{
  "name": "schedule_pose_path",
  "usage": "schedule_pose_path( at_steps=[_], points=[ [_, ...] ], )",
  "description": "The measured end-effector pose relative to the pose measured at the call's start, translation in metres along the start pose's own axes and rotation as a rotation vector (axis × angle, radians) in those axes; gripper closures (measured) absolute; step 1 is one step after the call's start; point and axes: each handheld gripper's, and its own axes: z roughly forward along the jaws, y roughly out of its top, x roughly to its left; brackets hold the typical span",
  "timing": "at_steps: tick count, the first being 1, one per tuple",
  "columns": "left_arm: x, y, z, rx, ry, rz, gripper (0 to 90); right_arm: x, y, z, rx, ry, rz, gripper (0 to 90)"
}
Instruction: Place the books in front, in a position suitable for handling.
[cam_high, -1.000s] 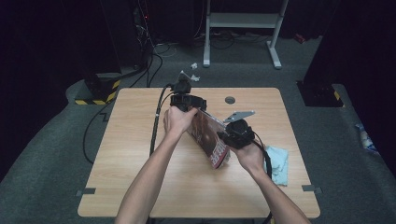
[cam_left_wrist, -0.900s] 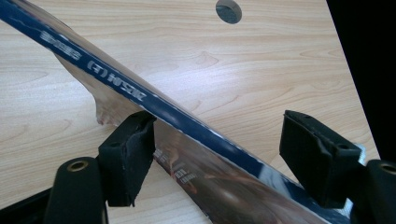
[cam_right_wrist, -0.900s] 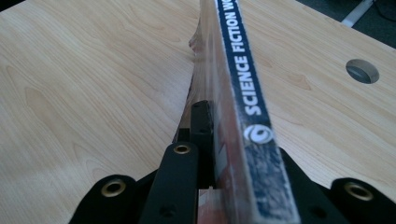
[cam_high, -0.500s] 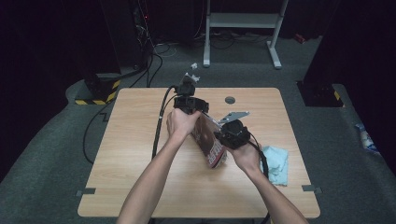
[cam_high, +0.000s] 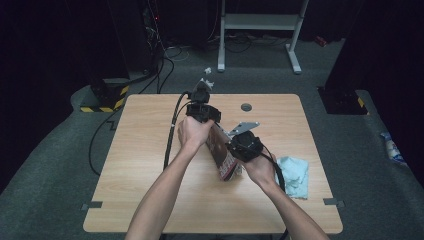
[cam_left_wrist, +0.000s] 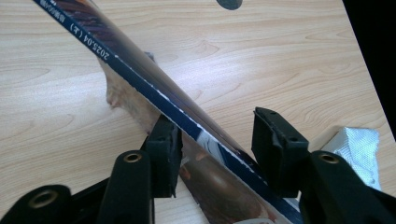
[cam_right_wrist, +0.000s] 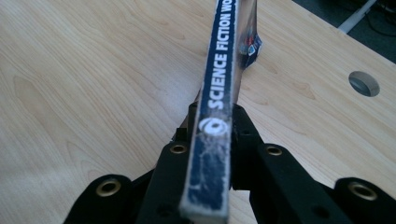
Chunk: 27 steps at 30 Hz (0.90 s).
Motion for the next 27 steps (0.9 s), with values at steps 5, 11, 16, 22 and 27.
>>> schedule_pose_path(
  at_steps=[5, 11, 16, 22, 27],
  points=[
    [0.001, 0.0, 0.001, 0.014, -0.012, -0.007, 56.9, 0.003, -0.001, 0.002, 0.003, -0.01, -0.016, 79.9],
    [0.0, 0.0, -0.001, -0.001, -0.024, -0.01, 60.8, 0.009, -0.002, 0.003, -0.004, -0.029, -0.043, 75.4],
    [0.002, 0.0, -0.003, -0.008, -0.045, -0.009, 66.4, 0.017, -0.002, 0.006, -0.002, -0.033, -0.096, 66.2],
    [0.007, 0.001, -0.008, -0.018, -0.098, -0.028, 75.6, 0.027, -0.007, 0.017, 0.001, 0.003, -0.149, 52.7],
    [0.006, 0.0, -0.01, -0.009, -0.143, -0.019, 78.2, 0.031, -0.012, 0.022, 0.002, 0.007, -0.171, 47.5]
  ],
)
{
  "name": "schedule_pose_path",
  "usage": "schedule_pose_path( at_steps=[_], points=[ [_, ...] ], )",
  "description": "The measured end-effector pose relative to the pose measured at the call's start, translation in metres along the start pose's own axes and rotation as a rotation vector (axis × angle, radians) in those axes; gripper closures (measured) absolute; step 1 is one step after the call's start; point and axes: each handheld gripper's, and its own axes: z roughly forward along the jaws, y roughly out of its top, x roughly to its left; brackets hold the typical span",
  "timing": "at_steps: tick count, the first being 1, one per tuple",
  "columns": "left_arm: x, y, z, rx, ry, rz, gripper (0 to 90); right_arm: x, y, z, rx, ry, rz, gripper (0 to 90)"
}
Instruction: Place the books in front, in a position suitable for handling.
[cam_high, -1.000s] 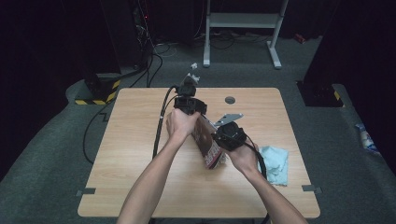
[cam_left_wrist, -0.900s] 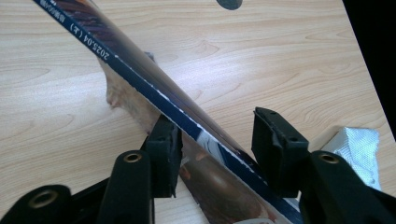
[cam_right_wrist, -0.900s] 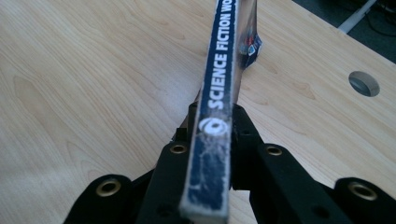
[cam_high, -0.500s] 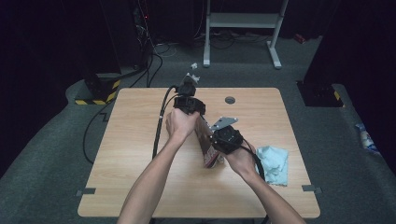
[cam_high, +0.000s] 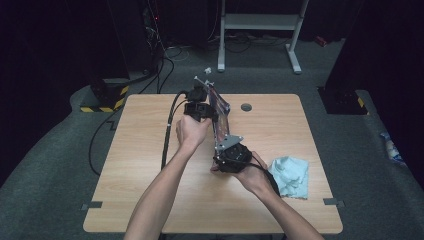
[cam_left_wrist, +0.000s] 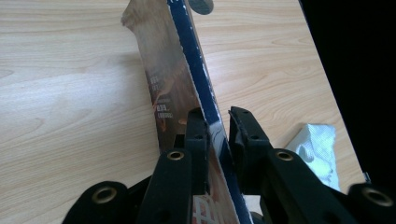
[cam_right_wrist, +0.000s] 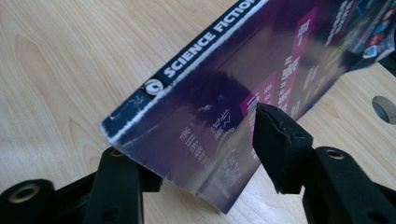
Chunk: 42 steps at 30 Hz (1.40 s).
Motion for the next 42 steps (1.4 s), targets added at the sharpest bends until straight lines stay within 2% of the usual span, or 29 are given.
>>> schedule_pose_path(
  at_steps=[6, 8, 11, 13, 14, 18, 22, 26, 28, 35, 38, 40, 42],
  points=[
    [0.003, -0.001, -0.005, -0.025, -0.042, 0.005, 79.1, -0.002, -0.006, -0.001, -0.014, 0.012, 0.002, 42.2],
    [0.003, -0.001, -0.008, -0.034, -0.052, 0.011, 81.3, -0.001, -0.009, 0.002, 0.002, 0.033, -0.017, 44.7],
    [0.003, -0.002, -0.013, -0.033, -0.052, 0.058, 84.2, 0.001, -0.015, 0.005, 0.02, 0.06, -0.026, 47.1],
    [0.0, -0.004, -0.015, -0.029, -0.019, 0.099, 84.2, 0.0, -0.019, 0.005, 0.021, 0.067, -0.019, 46.8],
    [0.0, -0.005, -0.015, -0.036, -0.016, 0.106, 84.2, -0.002, -0.021, 0.005, 0.022, 0.075, -0.012, 47.3],
    [0.003, -0.007, -0.021, -0.042, -0.014, 0.147, 84.2, -0.008, -0.03, 0.001, 0.021, 0.064, 0.001, 47.7],
    [0.005, -0.01, -0.029, -0.048, -0.008, 0.193, 84.2, -0.022, -0.044, -0.004, 0.038, 0.034, 0.056, 47.9],
    [0.008, -0.014, -0.036, -0.033, -0.005, 0.236, 84.2, -0.038, -0.062, -0.007, 0.061, 0.0, 0.11, 48.3],
    [0.008, -0.016, -0.039, -0.027, -0.006, 0.257, 84.2, -0.046, -0.071, -0.009, 0.077, -0.034, 0.129, 48.7],
    [0.007, -0.021, -0.045, -0.006, -0.009, 0.317, 84.2, -0.079, -0.105, -0.018, 0.128, -0.131, 0.252, 46.6],
    [0.006, -0.022, -0.047, 0.004, -0.008, 0.341, 84.1, -0.091, -0.122, -0.02, 0.168, -0.167, 0.296, 46.7],
    [0.007, -0.023, -0.048, 0.012, -0.008, 0.354, 84.2, -0.095, -0.133, -0.021, 0.197, -0.173, 0.332, 47.5],
    [0.006, -0.024, -0.048, 0.017, -0.007, 0.366, 84.1, -0.098, -0.143, -0.021, 0.221, -0.176, 0.345, 47.5]
  ],
)
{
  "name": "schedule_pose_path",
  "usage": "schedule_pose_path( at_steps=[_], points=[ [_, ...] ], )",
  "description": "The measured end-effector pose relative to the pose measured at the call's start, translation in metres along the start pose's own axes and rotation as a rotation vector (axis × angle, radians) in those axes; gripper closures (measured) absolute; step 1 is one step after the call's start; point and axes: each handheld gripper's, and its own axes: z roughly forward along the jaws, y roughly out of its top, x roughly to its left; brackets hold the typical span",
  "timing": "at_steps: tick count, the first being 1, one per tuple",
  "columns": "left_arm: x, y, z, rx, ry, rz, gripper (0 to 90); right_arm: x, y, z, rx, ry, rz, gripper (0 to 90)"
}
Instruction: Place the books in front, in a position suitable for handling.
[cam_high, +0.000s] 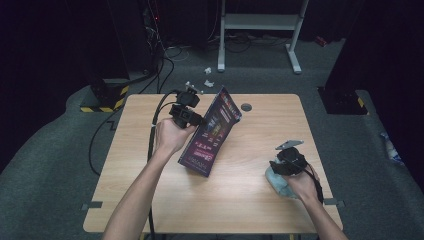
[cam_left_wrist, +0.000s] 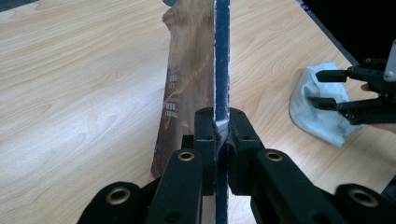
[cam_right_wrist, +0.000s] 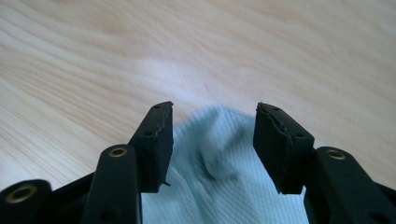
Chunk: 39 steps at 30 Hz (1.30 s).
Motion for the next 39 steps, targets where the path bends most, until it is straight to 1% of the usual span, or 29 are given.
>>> schedule_pose_path(
  at_steps=[3, 7, 9, 12, 14, 19, 20, 22, 23, 26, 27, 28, 31, 33, 36, 39],
  points=[
    [-0.002, -0.001, 0.001, 0.003, 0.004, 0.014, 84.1, -0.006, -0.009, 0.006, 0.032, 0.017, 0.02, 45.0],
    [-0.003, -0.001, 0.003, 0.009, -0.003, 0.024, 84.1, -0.006, -0.015, 0.015, 0.064, 0.049, 0.035, 42.3],
    [-0.004, -0.001, 0.003, 0.011, -0.007, 0.031, 84.1, -0.005, -0.015, 0.019, 0.081, 0.059, 0.035, 41.6],
    [-0.005, -0.002, 0.004, 0.012, -0.014, 0.034, 84.1, -0.004, -0.016, 0.023, 0.085, 0.06, 0.017, 41.5],
    [-0.006, -0.002, 0.005, 0.014, -0.021, 0.039, 84.1, -0.003, -0.016, 0.024, 0.083, 0.065, 0.015, 45.3],
    [-0.01, -0.001, 0.009, 0.02, -0.03, 0.051, 84.1, -0.002, -0.018, 0.023, 0.072, 0.12, 0.019, 63.6],
    [-0.012, -0.001, 0.009, 0.023, -0.033, 0.06, 84.1, -0.002, -0.019, 0.023, 0.069, 0.128, 0.018, 66.6],
    [-0.014, -0.002, 0.01, 0.025, -0.042, 0.064, 84.1, -0.001, -0.018, 0.023, 0.064, 0.132, -0.004, 73.4],
    [-0.014, -0.002, 0.01, 0.026, -0.046, 0.065, 84.1, 0.0, -0.018, 0.022, 0.067, 0.134, 0.003, 76.4],
    [-0.016, -0.003, 0.011, 0.032, -0.063, 0.071, 84.1, 0.001, -0.018, 0.022, 0.064, 0.128, -0.013, 80.8],
    [-0.016, -0.003, 0.012, 0.035, -0.065, 0.071, 84.1, 0.002, -0.018, 0.021, 0.065, 0.126, -0.011, 81.9],
    [-0.016, -0.003, 0.012, 0.037, -0.065, 0.074, 84.1, 0.002, -0.018, 0.021, 0.059, 0.129, -0.018, 82.7],
    [-0.017, -0.004, 0.014, 0.043, -0.067, 0.081, 84.1, 0.003, -0.017, 0.018, 0.035, 0.138, -0.014, 83.9],
    [-0.017, -0.004, 0.015, 0.045, -0.072, 0.079, 84.1, 0.005, -0.014, 0.014, 0.006, 0.151, -0.013, 84.4],
    [-0.018, -0.003, 0.015, 0.042, -0.08, 0.071, 84.1, 0.008, -0.008, 0.005, -0.043, 0.168, -0.024, 84.9],
    [-0.019, -0.003, 0.016, 0.048, -0.083, 0.073, 84.1, 0.014, 0.003, -0.008, -0.104, 0.177, -0.055, 85.2]
  ],
)
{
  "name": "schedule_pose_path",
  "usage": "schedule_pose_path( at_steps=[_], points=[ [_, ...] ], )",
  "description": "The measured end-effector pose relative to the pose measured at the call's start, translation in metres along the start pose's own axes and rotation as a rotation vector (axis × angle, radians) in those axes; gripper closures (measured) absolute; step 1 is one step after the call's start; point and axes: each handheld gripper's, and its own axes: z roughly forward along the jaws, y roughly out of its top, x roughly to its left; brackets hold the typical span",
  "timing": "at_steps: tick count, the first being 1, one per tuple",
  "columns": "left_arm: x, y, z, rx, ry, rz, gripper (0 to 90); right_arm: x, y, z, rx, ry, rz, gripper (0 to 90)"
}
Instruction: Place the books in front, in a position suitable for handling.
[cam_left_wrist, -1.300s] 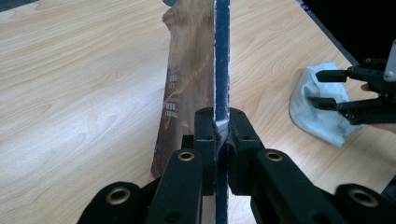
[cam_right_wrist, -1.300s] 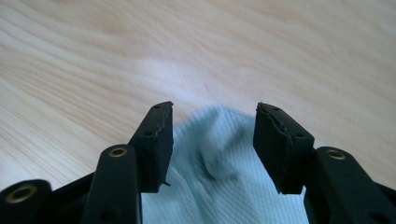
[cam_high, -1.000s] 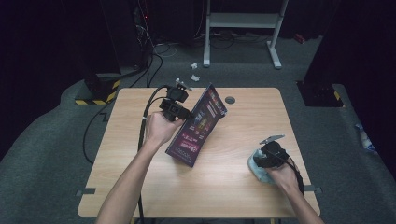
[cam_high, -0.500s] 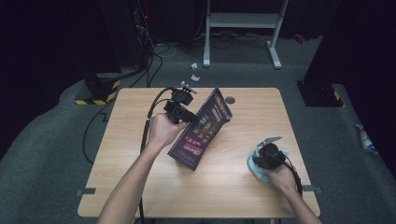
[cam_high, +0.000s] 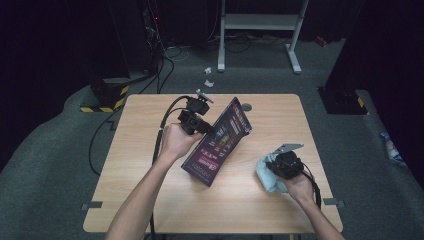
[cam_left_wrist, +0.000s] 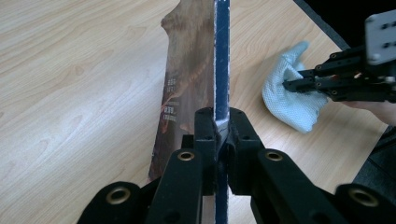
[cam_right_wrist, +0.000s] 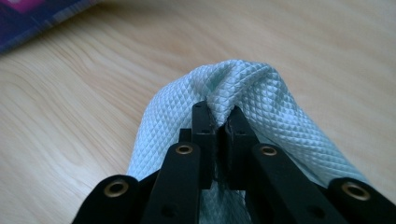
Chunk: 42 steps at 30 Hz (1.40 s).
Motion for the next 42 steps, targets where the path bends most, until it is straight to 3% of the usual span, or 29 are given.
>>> schedule_pose_path(
  at_steps=[7, 12, 19, 24, 29, 36, 42],
  points=[
    [-0.003, 0.002, 0.004, 0.007, -0.012, 0.008, 84.1, 0.02, 0.03, -0.012, -0.117, 0.045, -0.055, 85.5],
    [-0.007, 0.003, 0.006, 0.013, -0.014, 0.015, 84.1, 0.03, 0.049, -0.012, -0.157, 0.073, -0.072, 85.5],
    [-0.009, 0.003, 0.007, 0.018, -0.023, 0.022, 84.1, 0.036, 0.061, -0.002, -0.171, 0.089, -0.06, 85.6],
    [-0.012, 0.004, 0.008, 0.02, -0.03, 0.033, 84.1, 0.039, 0.07, -0.004, -0.203, 0.103, -0.05, 85.5],
    [-0.015, 0.004, 0.011, 0.02, -0.043, 0.027, 84.0, 0.044, 0.079, -0.005, -0.214, 0.106, -0.067, 85.6],
    [-0.021, 0.004, 0.012, 0.027, -0.039, 0.054, 84.0, 0.054, 0.088, -0.007, -0.249, 0.127, -0.076, 85.7],
    [-0.022, 0.003, 0.015, 0.029, -0.035, 0.043, 84.0, 0.059, 0.094, -0.014, -0.278, 0.145, -0.095, 85.7]
  ],
)
